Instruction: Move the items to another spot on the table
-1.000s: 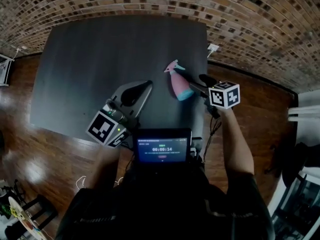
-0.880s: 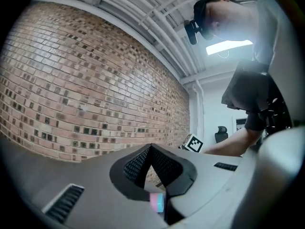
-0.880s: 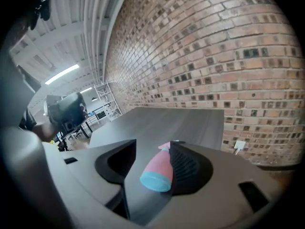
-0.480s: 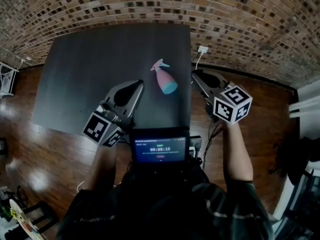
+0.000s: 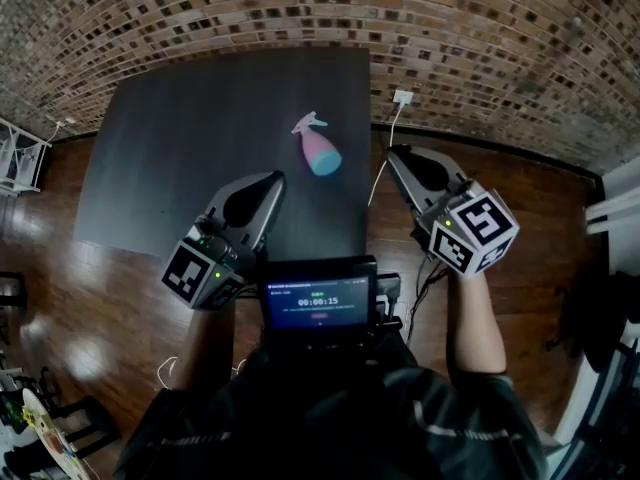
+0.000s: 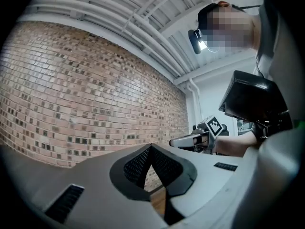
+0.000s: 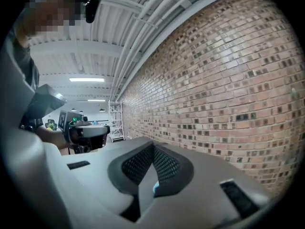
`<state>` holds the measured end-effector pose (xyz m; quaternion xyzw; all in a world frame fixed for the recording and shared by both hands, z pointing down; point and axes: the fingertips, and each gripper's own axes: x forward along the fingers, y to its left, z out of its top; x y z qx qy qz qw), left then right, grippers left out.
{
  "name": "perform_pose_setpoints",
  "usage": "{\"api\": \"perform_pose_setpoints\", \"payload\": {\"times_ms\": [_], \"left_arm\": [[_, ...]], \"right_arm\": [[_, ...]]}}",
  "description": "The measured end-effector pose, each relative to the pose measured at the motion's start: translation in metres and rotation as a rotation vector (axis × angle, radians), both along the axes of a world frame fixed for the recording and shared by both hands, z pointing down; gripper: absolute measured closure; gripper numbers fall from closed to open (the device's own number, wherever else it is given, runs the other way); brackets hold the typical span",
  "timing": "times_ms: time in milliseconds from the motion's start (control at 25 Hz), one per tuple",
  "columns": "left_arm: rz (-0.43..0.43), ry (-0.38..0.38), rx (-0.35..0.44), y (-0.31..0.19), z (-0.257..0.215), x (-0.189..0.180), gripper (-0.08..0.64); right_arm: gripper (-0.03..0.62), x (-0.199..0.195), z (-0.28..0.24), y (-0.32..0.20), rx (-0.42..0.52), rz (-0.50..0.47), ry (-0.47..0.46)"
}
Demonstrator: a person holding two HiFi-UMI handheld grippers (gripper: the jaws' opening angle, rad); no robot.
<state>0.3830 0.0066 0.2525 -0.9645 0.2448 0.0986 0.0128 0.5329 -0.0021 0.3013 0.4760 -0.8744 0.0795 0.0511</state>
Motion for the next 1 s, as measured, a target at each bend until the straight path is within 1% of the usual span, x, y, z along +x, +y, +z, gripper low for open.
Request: {"api": "perform_pose_setpoints", "payload": {"times_ms": [80,200,320,440,560,760,1000], "left_arm": [[0.009,0.001,0.006,0.007,-0.004,0.003,0.568],[0.002,0.013,-0.004,0.011,-0.004,-0.003,0.568],[0.002,0.016,-0.014,0.009,-0.002,-0.005,0.568],[0.02,0.009,-0.015,0.005,0.0,-0.007,0.568],[0.036,0.004,-0.026,0.006,0.005,-0.018,0.568],[0.022,0.011,-0.038,-0.001,0.008,-0.04,0.568],[0.025,0.016,-0.026,-0.006,0.005,-0.048,0.568]], "right_arm": [[0.589,0.003,-0.005,0.008,0.015,0.022,0.004],[0.589,0.003,-0.004,0.019,0.014,0.052,0.01],[0.591,0.008,-0.005,0.026,0.01,0.07,-0.006],[0.591,0.014,-0.008,0.027,0.018,0.104,-0.009],[0.591,0.009,-0.004,0.027,0.018,0.123,-0.01],[0.59,-0.002,-0.009,0.025,0.029,0.14,-0.009],[0.591,-0.005,-0.011,0.022,0.035,0.161,-0.007]]}}
